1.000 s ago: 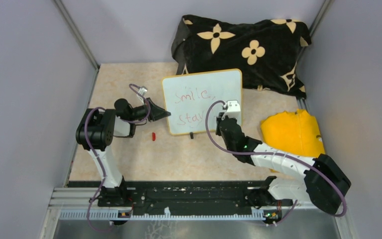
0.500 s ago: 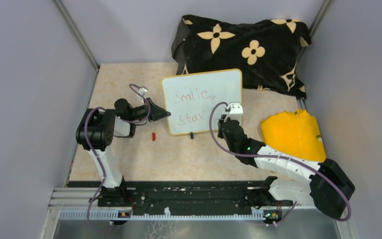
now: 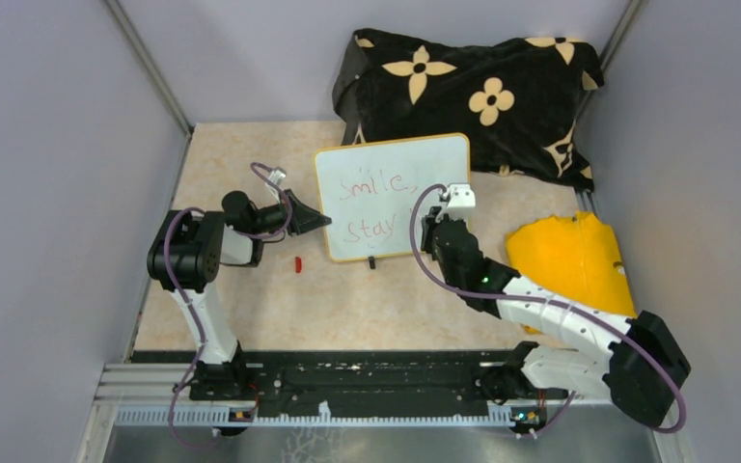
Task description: Write a sentence on the whiteboard
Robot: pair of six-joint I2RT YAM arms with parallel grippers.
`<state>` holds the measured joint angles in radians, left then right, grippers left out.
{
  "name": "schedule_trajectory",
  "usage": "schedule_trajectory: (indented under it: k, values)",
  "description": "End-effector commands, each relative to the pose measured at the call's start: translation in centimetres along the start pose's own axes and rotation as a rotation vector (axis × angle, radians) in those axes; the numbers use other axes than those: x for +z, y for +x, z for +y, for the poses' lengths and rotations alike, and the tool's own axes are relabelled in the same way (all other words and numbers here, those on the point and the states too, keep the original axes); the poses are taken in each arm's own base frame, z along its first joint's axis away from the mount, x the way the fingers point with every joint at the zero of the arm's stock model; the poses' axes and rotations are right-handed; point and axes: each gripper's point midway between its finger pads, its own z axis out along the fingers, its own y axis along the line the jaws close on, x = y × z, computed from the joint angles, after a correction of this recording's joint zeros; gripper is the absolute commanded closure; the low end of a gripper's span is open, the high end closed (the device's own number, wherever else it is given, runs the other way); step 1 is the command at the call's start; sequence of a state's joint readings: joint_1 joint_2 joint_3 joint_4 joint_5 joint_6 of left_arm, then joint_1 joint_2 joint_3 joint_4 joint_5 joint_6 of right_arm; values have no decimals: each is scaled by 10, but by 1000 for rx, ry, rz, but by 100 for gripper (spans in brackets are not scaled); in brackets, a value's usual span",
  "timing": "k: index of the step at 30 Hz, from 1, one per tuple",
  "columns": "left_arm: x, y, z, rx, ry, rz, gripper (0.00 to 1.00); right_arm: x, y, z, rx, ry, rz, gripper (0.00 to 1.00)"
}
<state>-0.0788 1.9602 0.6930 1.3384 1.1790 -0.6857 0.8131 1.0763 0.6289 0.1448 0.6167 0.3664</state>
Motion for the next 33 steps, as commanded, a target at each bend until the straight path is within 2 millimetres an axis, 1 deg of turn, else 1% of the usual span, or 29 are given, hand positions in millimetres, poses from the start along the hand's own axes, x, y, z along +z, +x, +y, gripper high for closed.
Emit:
schedule_trajectory:
  k: [1, 6, 16, 27, 33]
  values:
    - [4, 13, 5, -59, -11, 30, 96, 5, -24, 7, 26, -4, -54, 100]
    - [4, 14, 5, -63, -12, 31, 96, 9, -15, 3, 19, 9, -35, 100]
    - [4, 14, 6, -62, -12, 33, 96, 15, -7, -4, 14, 30, -22, 100]
    - [4, 14, 6, -63, -12, 34, 96, 20, 0, -1, 9, 25, -5, 100]
    - [4, 14, 6, -64, -13, 33, 95, 22, 8, 4, 11, 2, 25, 100]
